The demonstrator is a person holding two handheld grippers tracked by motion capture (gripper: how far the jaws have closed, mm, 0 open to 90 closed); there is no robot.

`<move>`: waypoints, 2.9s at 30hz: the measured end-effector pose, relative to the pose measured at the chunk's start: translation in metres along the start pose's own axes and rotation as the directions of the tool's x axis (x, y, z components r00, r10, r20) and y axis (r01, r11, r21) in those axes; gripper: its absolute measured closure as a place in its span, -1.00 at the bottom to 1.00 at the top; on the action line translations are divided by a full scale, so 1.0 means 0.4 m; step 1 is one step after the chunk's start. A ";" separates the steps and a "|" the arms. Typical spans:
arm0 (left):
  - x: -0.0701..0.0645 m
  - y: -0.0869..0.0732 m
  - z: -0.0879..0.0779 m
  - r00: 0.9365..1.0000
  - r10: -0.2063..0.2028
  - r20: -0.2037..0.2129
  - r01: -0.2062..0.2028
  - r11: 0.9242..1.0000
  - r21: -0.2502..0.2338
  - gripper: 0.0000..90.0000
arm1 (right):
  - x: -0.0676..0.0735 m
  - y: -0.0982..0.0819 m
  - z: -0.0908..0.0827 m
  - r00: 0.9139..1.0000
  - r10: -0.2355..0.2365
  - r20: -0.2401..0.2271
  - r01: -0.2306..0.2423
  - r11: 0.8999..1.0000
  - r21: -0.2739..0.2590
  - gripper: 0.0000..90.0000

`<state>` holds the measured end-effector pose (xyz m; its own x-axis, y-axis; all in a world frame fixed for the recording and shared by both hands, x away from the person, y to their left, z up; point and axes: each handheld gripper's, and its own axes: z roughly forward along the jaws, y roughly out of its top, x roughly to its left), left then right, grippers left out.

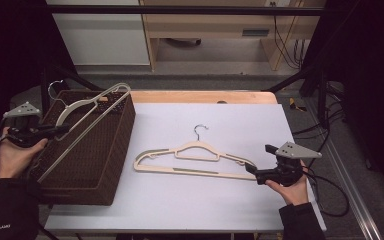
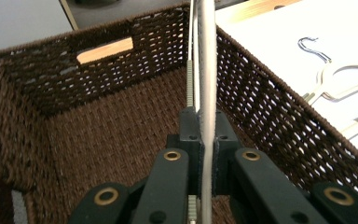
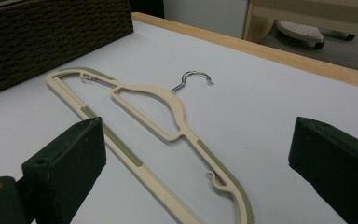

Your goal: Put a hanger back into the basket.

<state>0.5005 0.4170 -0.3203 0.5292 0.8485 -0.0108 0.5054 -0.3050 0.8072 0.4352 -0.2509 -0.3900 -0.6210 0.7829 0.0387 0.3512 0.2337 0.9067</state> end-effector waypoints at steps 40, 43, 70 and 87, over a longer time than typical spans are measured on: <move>-0.039 -0.070 0.009 0.980 -0.158 -0.119 0.152 0.987 -0.060 -0.10 | 0.002 0.000 0.002 1.000 0.003 -0.005 -0.003 1.000 0.002 -0.92; -0.079 -0.058 0.000 0.987 -0.144 -0.075 0.133 0.983 -0.130 -0.26 | 0.001 0.001 0.001 1.000 0.008 -0.008 -0.008 1.000 -0.002 -0.92; -0.448 -0.031 0.115 0.985 0.081 0.150 -0.045 0.972 -0.230 -0.82 | 0.000 0.001 -0.003 1.000 0.007 -0.018 -0.007 1.000 -0.011 -0.91; -0.559 -0.058 0.218 0.960 0.152 0.235 -0.117 0.981 -0.154 -0.86 | -0.003 0.002 0.044 0.999 -0.005 -0.031 0.006 1.000 0.028 -0.86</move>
<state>0.4300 0.1966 -0.3881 0.7447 0.6669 -0.0264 0.3285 -0.3318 0.8843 0.4486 -0.2416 -0.3965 -0.6444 0.7632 0.0473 0.3666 0.2541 0.8950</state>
